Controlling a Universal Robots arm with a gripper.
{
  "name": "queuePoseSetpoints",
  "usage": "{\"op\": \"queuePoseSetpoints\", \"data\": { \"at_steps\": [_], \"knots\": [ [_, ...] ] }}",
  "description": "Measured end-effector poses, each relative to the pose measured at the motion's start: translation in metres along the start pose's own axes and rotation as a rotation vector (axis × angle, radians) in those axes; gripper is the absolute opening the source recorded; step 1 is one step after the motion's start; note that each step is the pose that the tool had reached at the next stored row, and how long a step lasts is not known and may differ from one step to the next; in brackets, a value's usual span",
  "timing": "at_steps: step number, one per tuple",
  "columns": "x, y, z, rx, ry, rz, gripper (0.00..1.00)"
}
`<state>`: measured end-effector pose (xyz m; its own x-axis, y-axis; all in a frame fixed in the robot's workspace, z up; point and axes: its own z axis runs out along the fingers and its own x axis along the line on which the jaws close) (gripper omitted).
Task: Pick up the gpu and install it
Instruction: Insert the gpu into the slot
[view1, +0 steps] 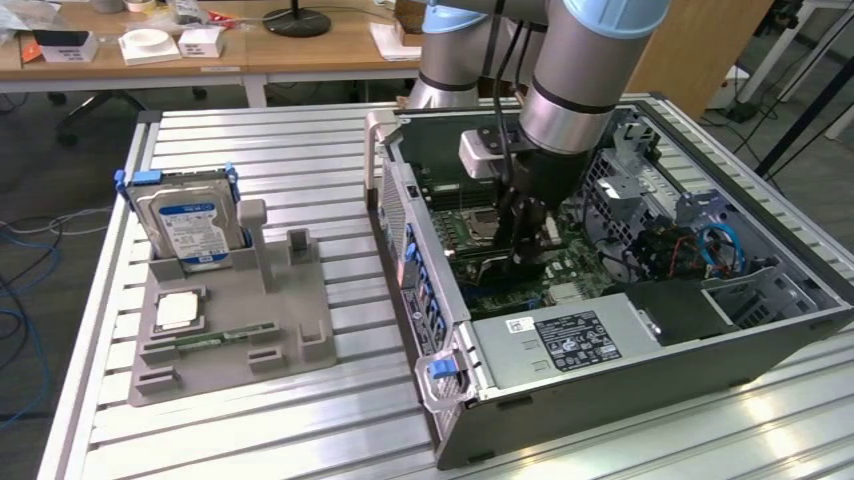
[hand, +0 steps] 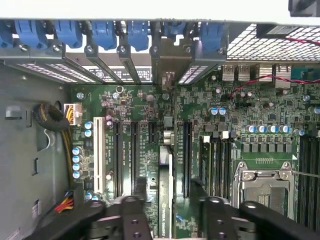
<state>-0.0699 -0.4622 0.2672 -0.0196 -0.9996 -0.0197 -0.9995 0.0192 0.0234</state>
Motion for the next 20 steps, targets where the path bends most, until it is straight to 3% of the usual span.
{"op": "queuePoseSetpoints", "data": {
  "at_steps": [1,5,6,8,20],
  "knots": [
    [0.0000,0.0000,0.0000,0.0000,0.0000,0.000,0.49],
    [0.0000,0.0000,0.0000,0.0000,0.0001,0.000,0.26],
    [0.0000,0.0000,0.0000,0.0000,0.0000,0.000,0.26],
    [0.0000,0.0000,0.0000,0.0000,0.0001,0.000,0.14],
    [0.0000,0.0000,0.0000,0.0000,0.0001,0.000,0.11]
  ]
}}
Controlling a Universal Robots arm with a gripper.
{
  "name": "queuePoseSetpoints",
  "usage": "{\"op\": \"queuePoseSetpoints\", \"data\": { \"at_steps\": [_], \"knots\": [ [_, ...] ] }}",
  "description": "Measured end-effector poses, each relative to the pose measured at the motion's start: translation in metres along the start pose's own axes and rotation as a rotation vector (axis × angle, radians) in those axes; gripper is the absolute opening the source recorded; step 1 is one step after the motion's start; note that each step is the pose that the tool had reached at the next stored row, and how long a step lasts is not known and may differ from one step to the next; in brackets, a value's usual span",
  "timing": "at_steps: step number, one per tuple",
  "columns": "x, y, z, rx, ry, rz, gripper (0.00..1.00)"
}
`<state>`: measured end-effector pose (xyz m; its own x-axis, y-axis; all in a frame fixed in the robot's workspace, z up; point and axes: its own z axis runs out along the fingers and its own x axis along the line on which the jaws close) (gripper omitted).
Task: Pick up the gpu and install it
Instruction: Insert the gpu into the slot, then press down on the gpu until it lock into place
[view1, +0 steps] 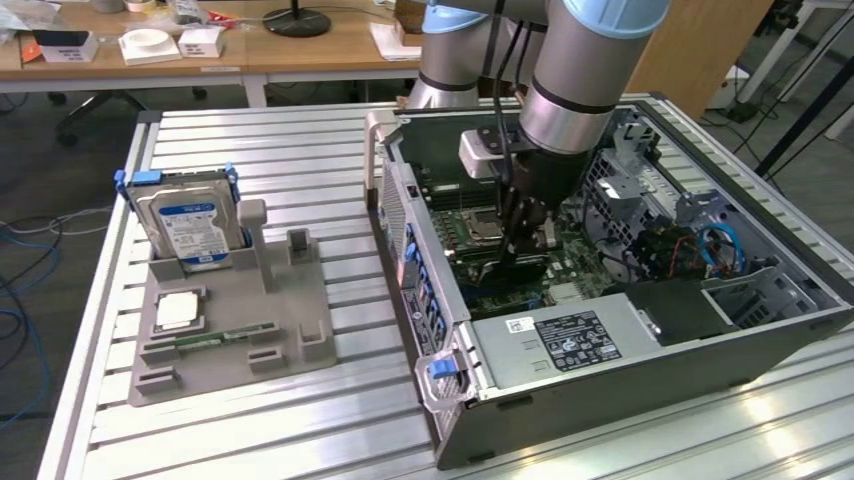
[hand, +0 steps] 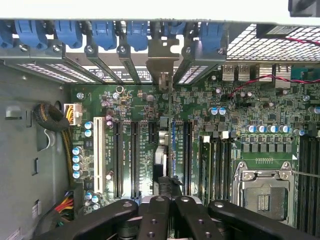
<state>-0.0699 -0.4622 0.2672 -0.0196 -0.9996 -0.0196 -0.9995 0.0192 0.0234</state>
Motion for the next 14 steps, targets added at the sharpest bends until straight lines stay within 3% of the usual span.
{"op": "queuePoseSetpoints", "data": {
  "at_steps": [2,7,14],
  "knots": [
    [-0.001,0.0000,-0.0015,-0.0001,0.0003,0.000,0.11],
    [-0.001,0.0004,-0.0178,-0.0001,0.0002,0.000,0.11],
    [-0.001,0.0004,-0.0178,0.0000,0.0000,0.000,0.11]
  ]
}}
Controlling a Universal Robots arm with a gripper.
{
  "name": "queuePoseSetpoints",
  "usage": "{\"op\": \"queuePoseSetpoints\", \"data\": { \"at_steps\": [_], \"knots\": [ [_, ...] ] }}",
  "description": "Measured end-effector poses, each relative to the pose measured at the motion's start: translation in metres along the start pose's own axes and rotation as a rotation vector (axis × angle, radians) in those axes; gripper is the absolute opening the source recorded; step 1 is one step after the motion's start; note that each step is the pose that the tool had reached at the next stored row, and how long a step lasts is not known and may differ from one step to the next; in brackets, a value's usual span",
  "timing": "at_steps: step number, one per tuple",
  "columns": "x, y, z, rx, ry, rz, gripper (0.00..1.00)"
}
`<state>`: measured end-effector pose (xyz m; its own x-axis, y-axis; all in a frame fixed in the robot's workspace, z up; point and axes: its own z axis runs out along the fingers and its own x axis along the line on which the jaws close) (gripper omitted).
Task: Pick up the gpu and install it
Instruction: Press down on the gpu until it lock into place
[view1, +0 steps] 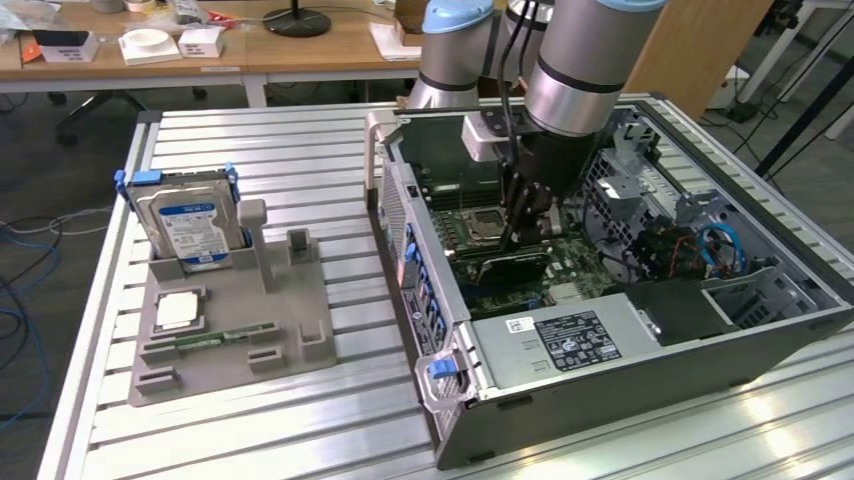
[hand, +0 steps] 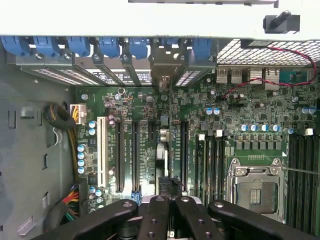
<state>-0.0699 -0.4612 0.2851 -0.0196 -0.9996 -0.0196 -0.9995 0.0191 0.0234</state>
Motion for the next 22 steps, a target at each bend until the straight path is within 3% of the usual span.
{"op": "queuePoseSetpoints", "data": {
  "at_steps": [6,9,16,22],
  "knots": [
    [0.000,0.0000,0.0000,0.0000,0.0001,0.000,0.11],
    [0.004,-0.0001,0.0009,0.0001,-0.0050,0.000,0.11],
    [0.005,-0.0004,0.0122,0.0041,-0.0052,0.000,0.11],
    [0.004,-0.0005,0.0151,0.0041,-0.0050,0.000,0.11]
  ]
}}
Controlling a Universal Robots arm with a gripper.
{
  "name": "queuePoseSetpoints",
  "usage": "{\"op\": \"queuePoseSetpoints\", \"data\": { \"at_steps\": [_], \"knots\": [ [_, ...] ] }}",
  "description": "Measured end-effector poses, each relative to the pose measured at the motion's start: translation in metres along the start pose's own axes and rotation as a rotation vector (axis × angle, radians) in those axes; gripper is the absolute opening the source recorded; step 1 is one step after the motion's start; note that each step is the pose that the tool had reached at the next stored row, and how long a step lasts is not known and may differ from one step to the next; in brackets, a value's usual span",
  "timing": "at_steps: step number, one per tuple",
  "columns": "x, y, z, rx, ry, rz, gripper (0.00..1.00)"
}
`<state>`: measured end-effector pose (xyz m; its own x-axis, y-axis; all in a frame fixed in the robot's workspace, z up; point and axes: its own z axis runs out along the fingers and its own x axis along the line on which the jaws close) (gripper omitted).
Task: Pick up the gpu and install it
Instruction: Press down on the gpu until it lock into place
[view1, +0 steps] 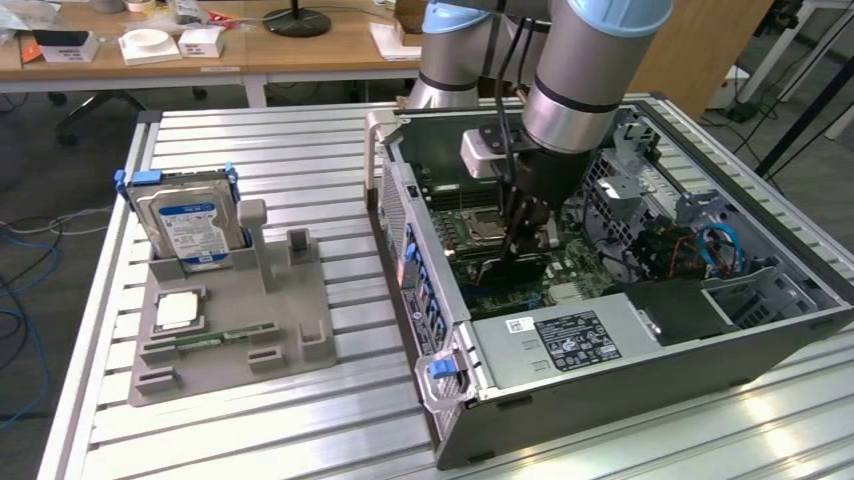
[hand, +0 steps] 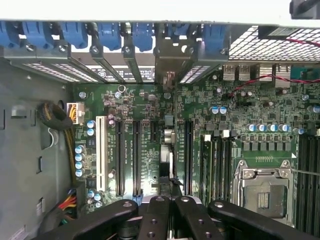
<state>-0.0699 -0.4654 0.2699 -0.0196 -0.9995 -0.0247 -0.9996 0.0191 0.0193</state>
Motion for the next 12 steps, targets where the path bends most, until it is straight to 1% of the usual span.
{"op": "queuePoseSetpoints", "data": {
  "at_steps": [7,12],
  "knots": [
    [-0.0015,-0.0001,0.0050,0.0005,0.0007,0.000,0.11],
    [-0.0045,0.0000,0.0060,0.0009,-0.0002,0.000,0.11]
  ]
}}
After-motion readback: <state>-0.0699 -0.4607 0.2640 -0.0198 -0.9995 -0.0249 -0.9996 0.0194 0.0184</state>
